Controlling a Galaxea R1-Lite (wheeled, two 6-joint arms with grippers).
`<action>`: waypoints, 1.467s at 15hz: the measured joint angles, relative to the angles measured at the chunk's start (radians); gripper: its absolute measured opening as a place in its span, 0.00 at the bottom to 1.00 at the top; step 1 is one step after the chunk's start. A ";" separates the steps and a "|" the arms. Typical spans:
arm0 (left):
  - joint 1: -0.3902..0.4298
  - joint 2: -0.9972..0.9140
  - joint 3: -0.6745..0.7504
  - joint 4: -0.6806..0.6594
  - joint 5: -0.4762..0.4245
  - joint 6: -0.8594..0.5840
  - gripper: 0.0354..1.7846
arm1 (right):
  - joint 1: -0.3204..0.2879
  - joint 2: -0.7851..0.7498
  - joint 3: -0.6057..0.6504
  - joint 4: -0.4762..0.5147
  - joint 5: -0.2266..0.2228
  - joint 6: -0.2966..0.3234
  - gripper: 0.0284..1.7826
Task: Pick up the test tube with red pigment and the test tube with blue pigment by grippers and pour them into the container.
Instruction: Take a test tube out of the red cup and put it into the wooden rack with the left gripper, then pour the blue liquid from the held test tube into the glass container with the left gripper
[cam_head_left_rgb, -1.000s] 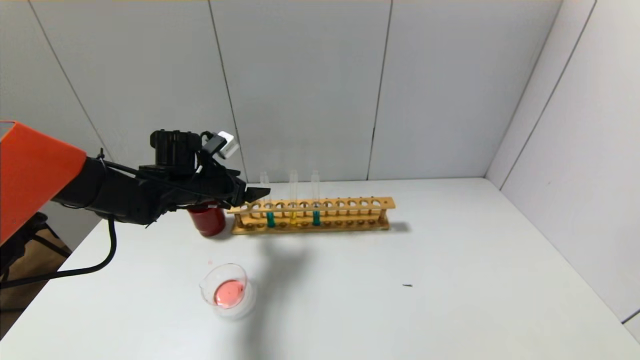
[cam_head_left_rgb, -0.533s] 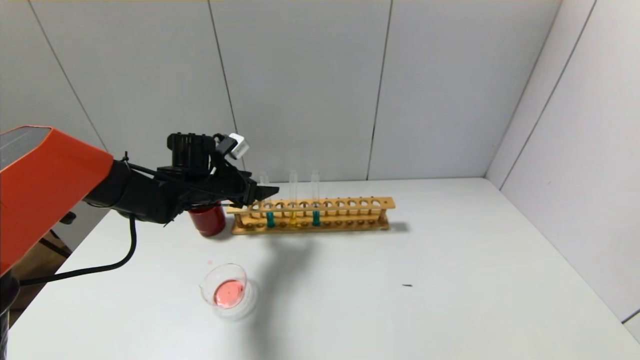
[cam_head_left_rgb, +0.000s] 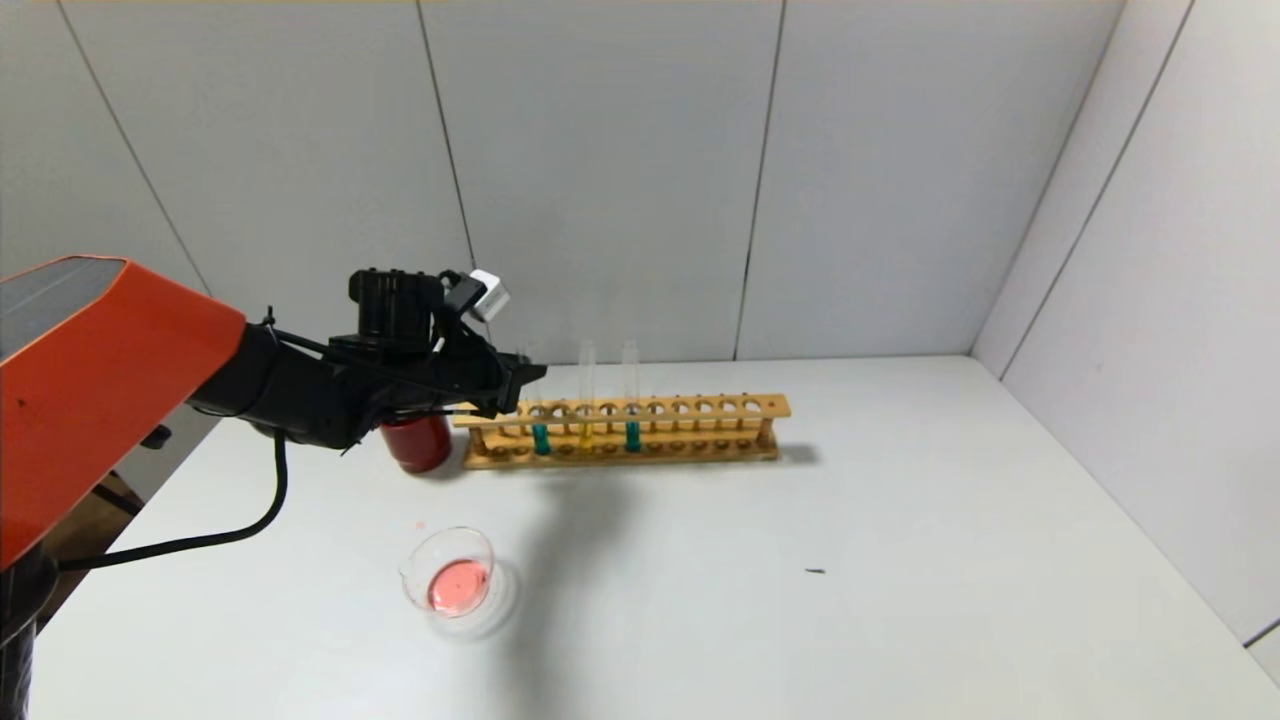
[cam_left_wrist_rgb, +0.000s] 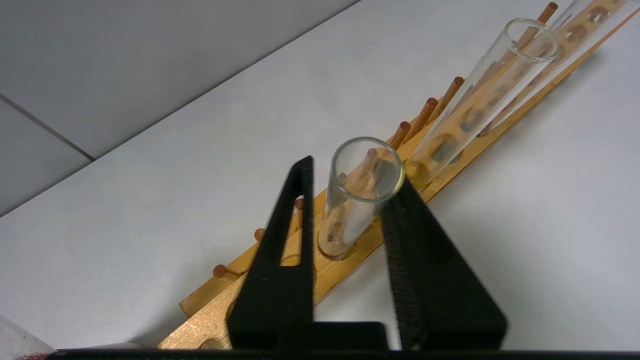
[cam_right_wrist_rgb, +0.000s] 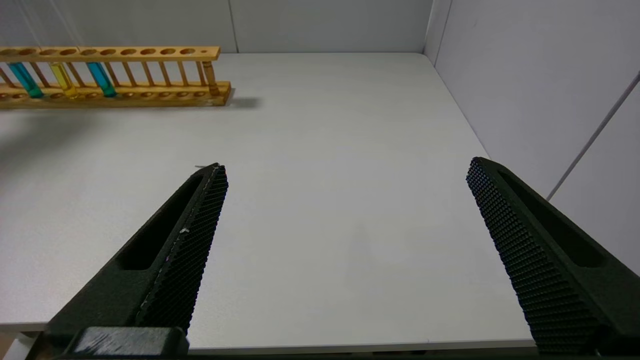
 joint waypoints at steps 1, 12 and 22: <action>0.000 0.004 0.000 -0.008 0.000 0.000 0.16 | 0.000 0.000 0.000 0.000 0.000 0.000 0.98; -0.010 -0.084 0.007 -0.032 0.008 -0.012 0.15 | 0.000 0.000 0.000 0.000 0.000 0.000 0.98; -0.022 -0.359 0.074 -0.037 0.031 -0.016 0.15 | 0.000 0.000 0.000 0.000 0.000 0.000 0.98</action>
